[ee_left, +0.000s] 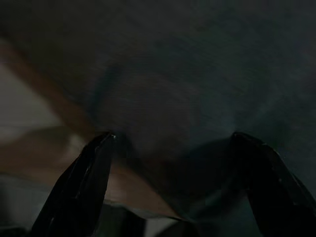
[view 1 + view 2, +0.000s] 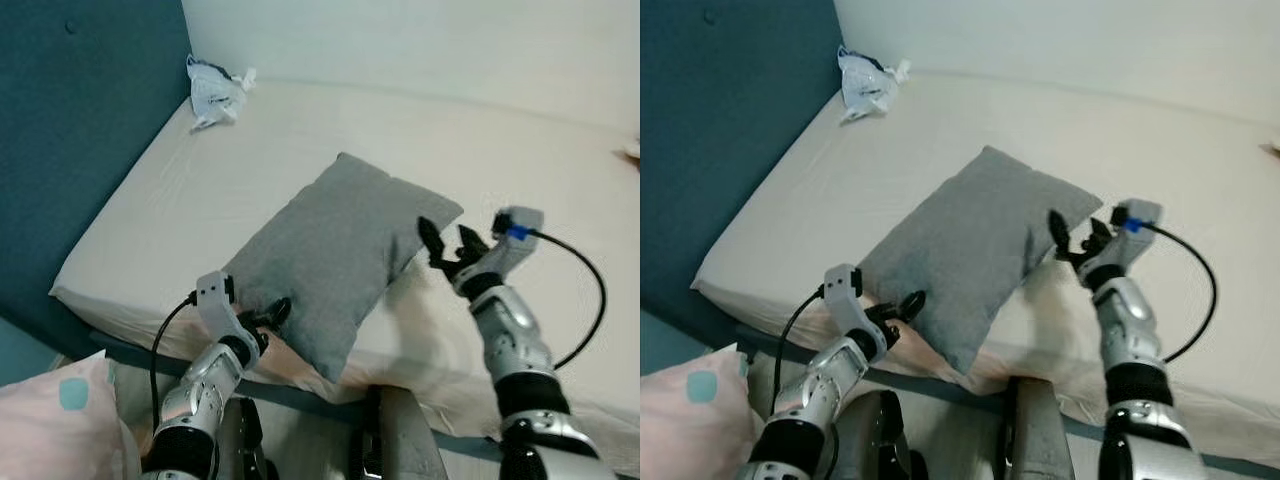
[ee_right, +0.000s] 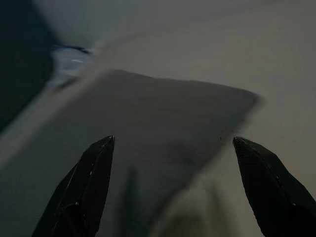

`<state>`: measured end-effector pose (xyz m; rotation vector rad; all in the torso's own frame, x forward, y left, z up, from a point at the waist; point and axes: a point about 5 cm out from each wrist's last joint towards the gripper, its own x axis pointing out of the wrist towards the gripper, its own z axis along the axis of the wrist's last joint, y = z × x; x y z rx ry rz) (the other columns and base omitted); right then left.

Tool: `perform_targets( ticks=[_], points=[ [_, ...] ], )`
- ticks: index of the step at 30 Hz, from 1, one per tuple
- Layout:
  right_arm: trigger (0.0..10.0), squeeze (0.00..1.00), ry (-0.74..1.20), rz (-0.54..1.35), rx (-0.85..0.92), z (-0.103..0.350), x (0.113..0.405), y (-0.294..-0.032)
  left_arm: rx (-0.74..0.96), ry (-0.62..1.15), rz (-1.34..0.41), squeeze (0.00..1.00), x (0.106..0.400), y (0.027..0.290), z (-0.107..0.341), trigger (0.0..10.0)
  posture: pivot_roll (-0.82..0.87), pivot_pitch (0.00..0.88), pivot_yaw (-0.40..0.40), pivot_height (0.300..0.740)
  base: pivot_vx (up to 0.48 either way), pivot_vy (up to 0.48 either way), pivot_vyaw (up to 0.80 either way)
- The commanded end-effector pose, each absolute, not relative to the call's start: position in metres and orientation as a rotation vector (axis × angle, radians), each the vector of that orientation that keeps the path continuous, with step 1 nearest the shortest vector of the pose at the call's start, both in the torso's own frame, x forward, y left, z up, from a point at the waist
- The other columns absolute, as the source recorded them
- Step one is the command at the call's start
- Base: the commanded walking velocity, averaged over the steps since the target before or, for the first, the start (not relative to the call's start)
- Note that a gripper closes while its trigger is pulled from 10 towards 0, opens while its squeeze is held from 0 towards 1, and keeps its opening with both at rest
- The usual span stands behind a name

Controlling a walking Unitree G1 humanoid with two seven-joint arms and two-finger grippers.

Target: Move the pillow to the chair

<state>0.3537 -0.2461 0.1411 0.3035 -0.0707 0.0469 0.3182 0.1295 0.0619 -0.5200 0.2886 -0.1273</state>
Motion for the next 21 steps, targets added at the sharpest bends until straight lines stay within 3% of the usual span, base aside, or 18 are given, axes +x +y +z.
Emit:
perform_targets(
  ticks=[1,8,16,21],
  points=[
    [10.0,0.0,-0.037,0.012,0.312,0.131,0.349,-0.253,-0.497,0.317,-0.037,0.0,0.315,0.143,0.052,10.0,0.03,0.262,-0.002,0.59,0.0,0.0,0.0],
    [10.0,0.0,-0.021,0.01,0.368,0.123,0.348,-0.249,-0.525,0.411,0.072,0.0,0.308,0.155,0.035,10.0,0.03,0.265,-0.005,0.59,0.0,0.0,0.0],
    [10.0,0.0,0.066,0.106,0.424,0.105,0.35,-0.221,-0.888,0.485,-0.131,0.0,0.31,0.097,0.039,10.0,0.03,0.271,-0.01,0.59,0.0,0.0,0.0],
    [10.0,0.0,0.096,0.162,0.433,0.098,0.352,-0.201,-1.138,0.338,-0.16,0.0,0.323,0.078,0.062,10.0,0.03,0.274,-0.008,0.59,0.0,0.0,0.0]
  ],
)
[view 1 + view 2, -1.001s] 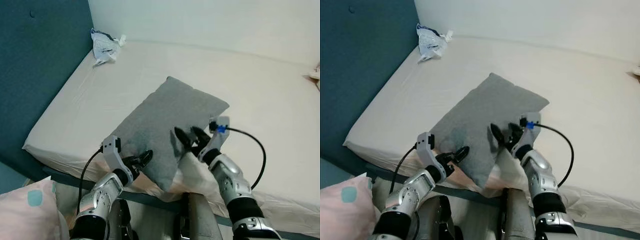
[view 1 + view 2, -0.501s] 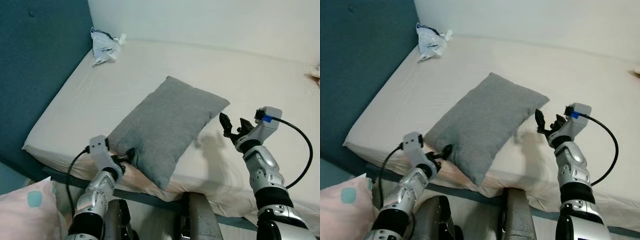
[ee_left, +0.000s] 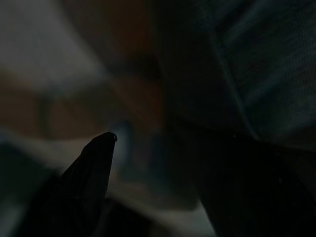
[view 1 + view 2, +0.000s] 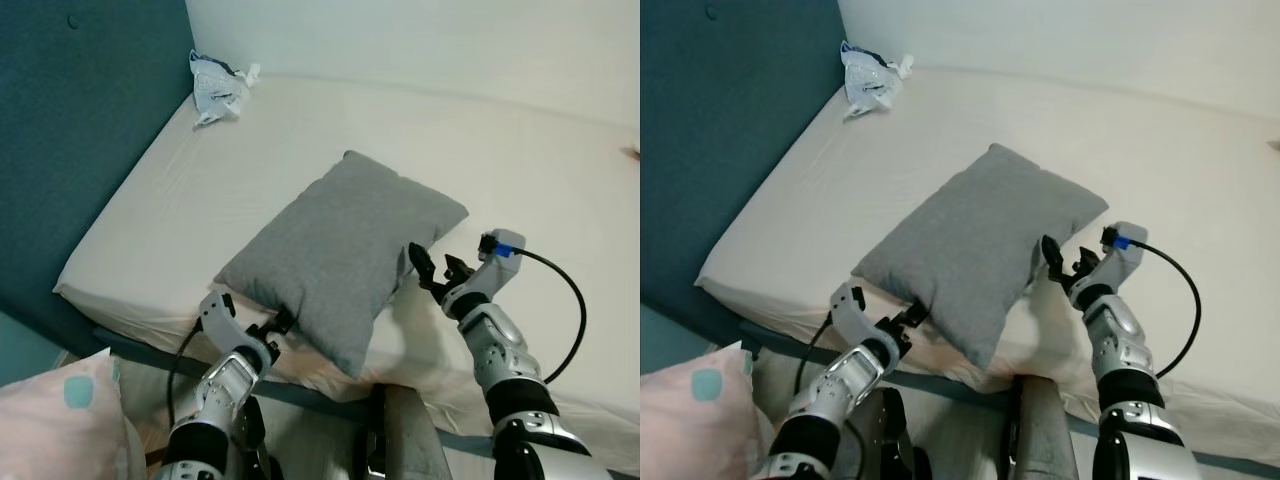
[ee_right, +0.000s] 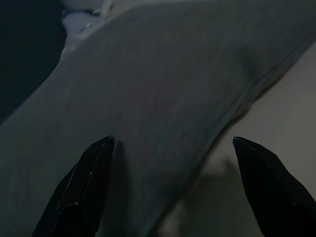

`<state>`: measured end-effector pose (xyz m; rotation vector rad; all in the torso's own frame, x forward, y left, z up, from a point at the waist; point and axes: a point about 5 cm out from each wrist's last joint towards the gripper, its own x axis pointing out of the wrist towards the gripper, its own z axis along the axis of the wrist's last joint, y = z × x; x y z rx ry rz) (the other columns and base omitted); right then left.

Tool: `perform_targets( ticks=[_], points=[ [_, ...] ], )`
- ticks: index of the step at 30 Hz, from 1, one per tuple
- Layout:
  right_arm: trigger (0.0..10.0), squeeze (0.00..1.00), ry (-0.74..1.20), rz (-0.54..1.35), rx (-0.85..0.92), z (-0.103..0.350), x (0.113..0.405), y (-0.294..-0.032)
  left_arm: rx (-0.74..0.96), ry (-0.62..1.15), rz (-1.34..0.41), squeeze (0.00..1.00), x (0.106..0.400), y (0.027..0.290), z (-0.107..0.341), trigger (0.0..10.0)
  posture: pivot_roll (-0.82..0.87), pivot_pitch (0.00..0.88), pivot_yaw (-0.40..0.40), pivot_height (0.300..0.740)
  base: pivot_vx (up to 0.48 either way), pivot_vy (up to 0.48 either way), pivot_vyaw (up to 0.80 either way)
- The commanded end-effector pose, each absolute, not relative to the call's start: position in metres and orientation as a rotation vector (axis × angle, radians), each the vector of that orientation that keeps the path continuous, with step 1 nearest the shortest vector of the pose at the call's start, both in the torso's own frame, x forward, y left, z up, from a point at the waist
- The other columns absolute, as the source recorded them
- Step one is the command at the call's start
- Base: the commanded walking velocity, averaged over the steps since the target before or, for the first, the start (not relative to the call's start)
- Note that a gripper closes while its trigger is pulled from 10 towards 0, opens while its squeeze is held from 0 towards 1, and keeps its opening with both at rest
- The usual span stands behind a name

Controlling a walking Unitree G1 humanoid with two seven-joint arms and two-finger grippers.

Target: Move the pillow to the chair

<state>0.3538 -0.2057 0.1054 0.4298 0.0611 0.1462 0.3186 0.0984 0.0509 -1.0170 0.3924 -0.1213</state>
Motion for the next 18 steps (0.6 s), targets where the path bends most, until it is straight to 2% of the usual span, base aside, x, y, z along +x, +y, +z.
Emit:
perform_targets(
  ticks=[1,4,5,13,18],
  points=[
    [10.0,0.0,0.098,0.175,0.433,0.098,0.352,-0.198,-1.186,0.298,-0.155,0.0,0.327,0.079,0.068,10.0,0.02,0.274,-0.008,0.59,0.0,0.0,0.0],
    [10.0,0.0,0.099,0.195,0.434,0.097,0.351,-0.193,-1.227,0.222,-0.174,0.0,0.333,0.083,0.079,10.0,0.02,0.277,-0.005,0.59,0.0,0.0,0.0],
    [10.0,0.0,0.102,0.195,0.43,0.095,0.35,-0.193,-1.192,0.2,-0.202,0.0,0.333,0.086,0.081,10.0,0.02,0.276,-0.003,0.59,0.0,0.0,0.0],
    [10.0,0.0,0.11,0.188,0.424,0.091,0.347,-0.196,-1.178,0.152,-0.235,0.0,0.328,0.108,0.082,10.0,0.03,0.281,-0.001,0.59,0.0,0.0,0.0],
    [10.0,0.0,0.114,0.185,0.418,0.09,0.346,-0.197,-1.062,0.203,-0.143,0.0,0.328,0.135,0.068,10.0,0.03,0.28,0.001,0.59,0.0,0.0,0.0]
  ],
)
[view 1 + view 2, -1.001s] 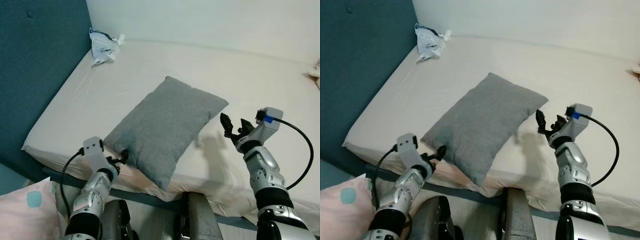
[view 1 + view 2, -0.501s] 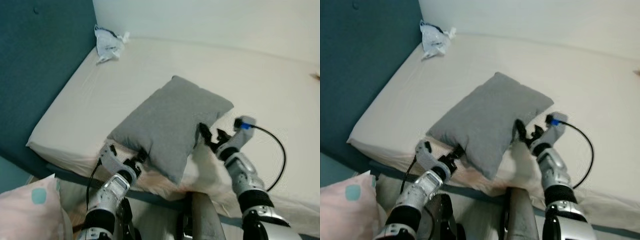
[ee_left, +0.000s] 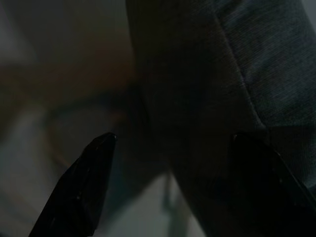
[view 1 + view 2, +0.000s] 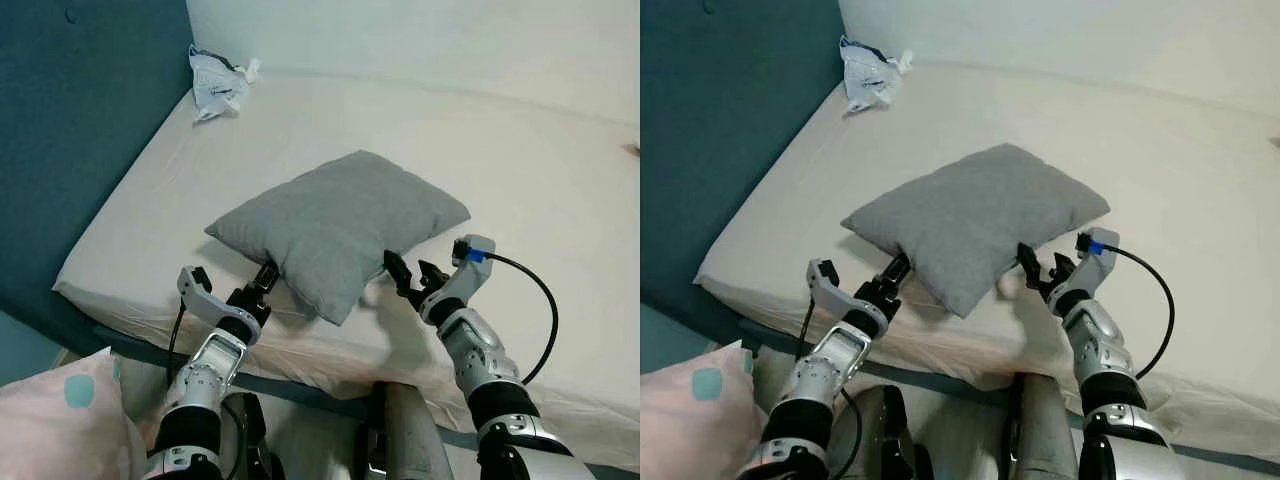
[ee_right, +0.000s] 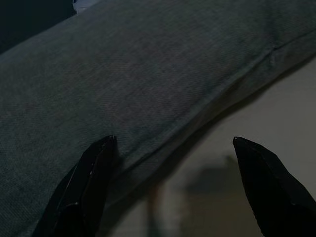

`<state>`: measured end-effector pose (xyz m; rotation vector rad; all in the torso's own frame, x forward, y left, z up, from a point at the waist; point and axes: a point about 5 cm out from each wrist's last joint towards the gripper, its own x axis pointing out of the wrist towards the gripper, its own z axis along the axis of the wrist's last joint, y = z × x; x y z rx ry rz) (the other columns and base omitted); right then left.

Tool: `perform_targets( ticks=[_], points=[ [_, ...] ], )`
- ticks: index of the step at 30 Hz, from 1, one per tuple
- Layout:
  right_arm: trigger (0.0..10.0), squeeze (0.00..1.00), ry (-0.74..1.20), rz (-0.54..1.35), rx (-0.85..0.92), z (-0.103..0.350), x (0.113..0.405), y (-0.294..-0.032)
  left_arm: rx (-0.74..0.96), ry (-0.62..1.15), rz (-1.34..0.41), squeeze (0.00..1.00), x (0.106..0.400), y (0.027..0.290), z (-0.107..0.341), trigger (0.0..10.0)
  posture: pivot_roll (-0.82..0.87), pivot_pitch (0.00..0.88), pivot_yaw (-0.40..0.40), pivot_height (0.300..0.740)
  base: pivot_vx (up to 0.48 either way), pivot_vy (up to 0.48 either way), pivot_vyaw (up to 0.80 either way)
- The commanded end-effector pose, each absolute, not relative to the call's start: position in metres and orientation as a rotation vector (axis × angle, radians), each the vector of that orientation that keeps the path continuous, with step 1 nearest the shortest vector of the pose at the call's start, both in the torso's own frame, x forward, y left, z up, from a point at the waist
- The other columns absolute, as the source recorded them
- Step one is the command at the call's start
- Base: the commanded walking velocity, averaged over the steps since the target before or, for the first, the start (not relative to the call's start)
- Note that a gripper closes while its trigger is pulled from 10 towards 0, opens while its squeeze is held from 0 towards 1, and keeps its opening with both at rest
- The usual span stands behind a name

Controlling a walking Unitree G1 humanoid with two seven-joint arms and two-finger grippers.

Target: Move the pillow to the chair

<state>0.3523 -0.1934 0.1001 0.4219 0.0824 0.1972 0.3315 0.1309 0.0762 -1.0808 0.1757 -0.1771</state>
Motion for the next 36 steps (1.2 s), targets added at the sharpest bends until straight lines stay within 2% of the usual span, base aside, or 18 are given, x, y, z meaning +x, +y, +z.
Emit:
perform_targets(
  ticks=[1,4,7,10,14,16,17,18,19,22,25,29,34,35,36],
  points=[
    [10.0,0.0,0.114,0.185,0.418,0.09,0.346,-0.196,-1.042,0.215,-0.122,0.0,0.328,0.141,0.065,10.0,0.03,0.28,0.001,0.59,0.0,0.0,0.0],
    [10.0,0.0,0.112,0.186,0.415,0.09,0.346,-0.196,-1.049,0.206,-0.109,0.0,0.326,0.156,0.062,10.0,0.03,0.279,0.001,0.59,0.0,0.0,0.0],
    [10.0,0.0,0.112,0.187,0.413,0.09,0.346,-0.196,-1.071,0.182,-0.123,0.0,0.325,0.161,0.065,10.0,0.03,0.277,-0.003,0.59,0.0,0.0,0.0],
    [10.0,0.0,0.111,0.189,0.41,0.091,0.347,-0.197,-1.157,0.148,-0.127,0.0,0.324,0.161,0.069,10.0,0.03,0.277,-0.004,0.59,0.0,0.0,0.0],
    [10.0,0.0,0.112,0.191,0.409,0.091,0.347,-0.197,-1.164,0.153,-0.171,0.0,0.322,0.151,0.069,10.0,0.03,0.274,-0.007,0.59,0.0,0.0,0.0],
    [10.0,0.0,0.112,0.192,0.41,0.091,0.347,-0.196,-1.093,0.208,-0.233,0.0,0.32,0.135,0.064,10.0,0.03,0.273,-0.01,0.59,0.0,0.0,0.0],
    [10.0,0.0,0.112,0.192,0.41,0.091,0.347,-0.196,-1.093,0.208,-0.233,0.0,0.32,0.135,0.064,10.0,0.03,0.273,-0.01,0.59,0.0,0.0,0.0],
    [10.0,0.0,0.111,0.198,0.407,0.092,0.348,-0.195,-0.944,0.276,-0.228,0.0,0.317,0.125,0.053,10.0,0.03,0.268,-0.007,0.59,0.0,0.0,0.0],
    [10.0,0.0,0.111,0.198,0.407,0.092,0.348,-0.195,-0.944,0.276,-0.228,0.0,0.317,0.125,0.053,10.0,0.03,0.268,-0.007,0.59,0.0,0.0,0.0],
    [10.0,0.0,0.105,0.201,0.404,0.093,0.348,-0.194,-0.787,0.286,-0.115,0.0,0.317,0.138,0.045,10.0,0.02,0.266,-0.003,0.59,0.0,0.0,0.0],
    [10.0,0.0,0.102,0.2,0.404,0.094,0.348,-0.196,-0.758,0.282,-0.076,0.0,0.317,0.148,0.043,10.0,0.02,0.266,-0.002,0.59,0.0,0.0,0.0],
    [10.0,0.0,0.1,0.199,0.405,0.093,0.346,-0.197,-0.796,0.261,-0.072,0.0,0.318,0.153,0.047,10.0,0.02,0.268,-0.002,0.59,0.0,0.0,0.0],
    [10.0,0.0,0.11,0.201,0.409,0.089,0.344,-0.195,-0.893,0.223,-0.119,0.0,0.325,0.139,0.058,10.0,0.02,0.271,-0.002,0.59,0.0,0.0,0.0],
    [10.0,0.0,0.118,0.205,0.411,0.087,0.343,-0.193,-0.974,0.193,-0.175,0.0,0.332,0.119,0.069,10.0,0.02,0.276,-0.004,0.59,0.0,0.0,0.0],
    [10.0,0.0,0.12,0.207,0.412,0.086,0.343,-0.192,-0.998,0.185,-0.199,0.0,0.334,0.11,0.073,10.0,0.02,0.276,-0.004,0.59,0.0,0.0,0.0]
  ],
)
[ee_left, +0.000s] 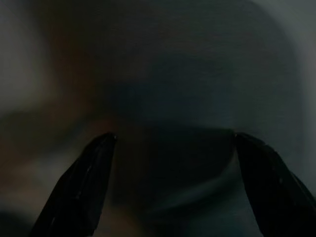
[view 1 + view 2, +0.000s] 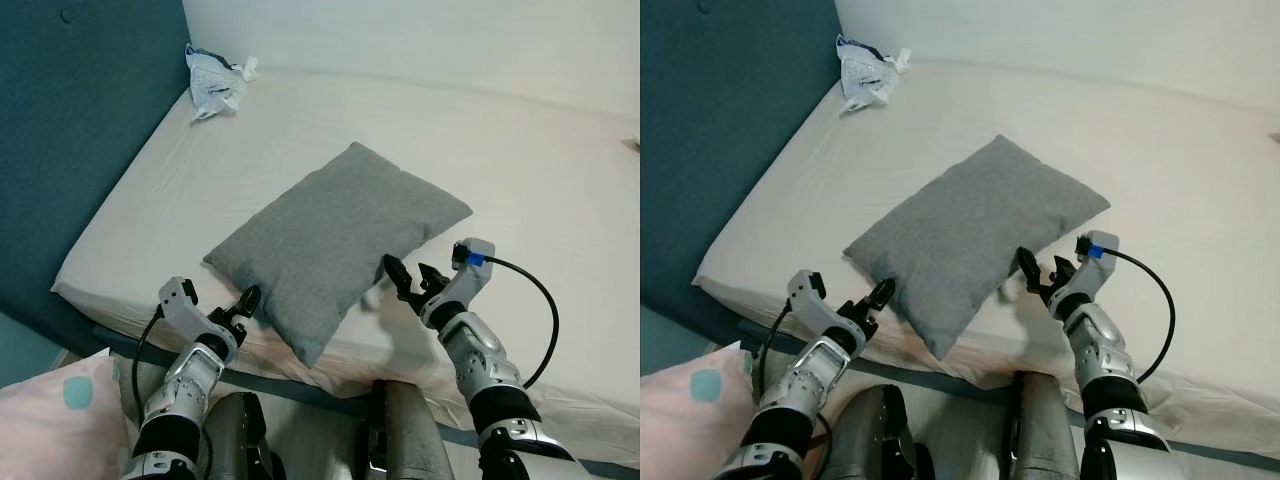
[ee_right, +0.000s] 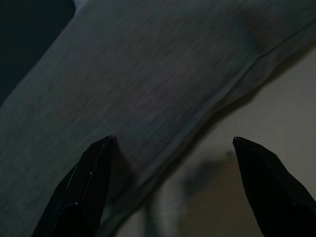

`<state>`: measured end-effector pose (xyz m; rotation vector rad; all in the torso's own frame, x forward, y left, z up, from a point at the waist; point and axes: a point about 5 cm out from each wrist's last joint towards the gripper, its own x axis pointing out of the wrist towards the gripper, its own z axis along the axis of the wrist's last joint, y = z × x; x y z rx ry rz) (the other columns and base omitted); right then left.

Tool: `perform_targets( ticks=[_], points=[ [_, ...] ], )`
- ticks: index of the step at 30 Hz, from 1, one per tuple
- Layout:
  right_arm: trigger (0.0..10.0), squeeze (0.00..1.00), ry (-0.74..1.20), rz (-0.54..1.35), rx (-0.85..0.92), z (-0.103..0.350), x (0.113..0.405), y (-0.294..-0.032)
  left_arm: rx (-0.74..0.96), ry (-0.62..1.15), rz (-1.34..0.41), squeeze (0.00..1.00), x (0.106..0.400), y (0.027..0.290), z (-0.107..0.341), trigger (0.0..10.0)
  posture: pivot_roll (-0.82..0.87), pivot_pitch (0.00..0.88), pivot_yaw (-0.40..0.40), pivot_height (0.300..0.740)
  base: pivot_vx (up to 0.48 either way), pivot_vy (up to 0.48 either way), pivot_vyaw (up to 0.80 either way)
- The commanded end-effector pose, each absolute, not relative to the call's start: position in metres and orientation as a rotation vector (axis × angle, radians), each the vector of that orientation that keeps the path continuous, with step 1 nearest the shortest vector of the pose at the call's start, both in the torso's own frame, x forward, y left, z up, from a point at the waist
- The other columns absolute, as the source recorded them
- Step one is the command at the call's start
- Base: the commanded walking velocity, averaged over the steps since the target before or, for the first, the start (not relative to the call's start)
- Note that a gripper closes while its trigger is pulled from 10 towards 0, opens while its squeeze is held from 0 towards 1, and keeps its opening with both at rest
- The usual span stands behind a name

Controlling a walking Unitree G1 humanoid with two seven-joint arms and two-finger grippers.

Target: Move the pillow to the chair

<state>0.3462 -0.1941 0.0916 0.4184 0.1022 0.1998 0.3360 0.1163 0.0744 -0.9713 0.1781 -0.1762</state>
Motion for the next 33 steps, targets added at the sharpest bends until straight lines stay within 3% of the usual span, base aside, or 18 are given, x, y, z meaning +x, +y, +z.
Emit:
perform_targets(
  ticks=[1,5,16,17,18,28,33],
  points=[
    [10.0,0.0,0.121,0.208,0.414,0.086,0.343,-0.191,-1.016,0.187,-0.221,0.0,0.336,0.101,0.076,10.0,0.03,0.278,-0.005,0.59,0.0,0.0,0.0],
    [10.0,0.0,0.124,0.214,0.417,0.085,0.343,-0.187,-0.854,0.305,-0.332,0.0,0.326,0.057,0.066,10.0,0.02,0.282,-0.002,0.59,0.0,0.0,0.0],
    [10.0,0.0,0.111,0.223,0.419,0.089,0.344,-0.185,-0.895,0.298,-0.35,0.0,0.328,0.044,0.072,10.0,0.01,0.286,0.001,0.59,0.0,0.0,0.0],
    [10.0,0.0,0.112,0.223,0.419,0.089,0.344,-0.186,-0.919,0.274,-0.346,0.0,0.331,0.046,0.077,3.7,0.02,0.286,-0.002,0.59,0.0,0.0,0.0],
    [10.0,0.0,0.114,0.223,0.418,0.088,0.344,-0.186,-0.957,0.245,-0.346,0.0,0.334,0.047,0.082,0.0,0.02,0.284,-0.004,0.59,0.0,0.0,0.0],
    [10.0,0.0,0.132,0.208,0.411,0.084,0.342,-0.188,-1.015,0.162,-0.339,0.0,0.341,0.054,0.095,0.0,0.02,0.28,-0.005,0.59,0.0,0.0,0.0],
    [10.0,0.0,0.176,0.207,0.556,0.077,0.338,-0.19,-1.035,0.127,-0.39,0.0,0.345,0.07,0.107,0.0,0.02,0.282,0.0,0.59,0.0,0.0,0.0]
  ],
)
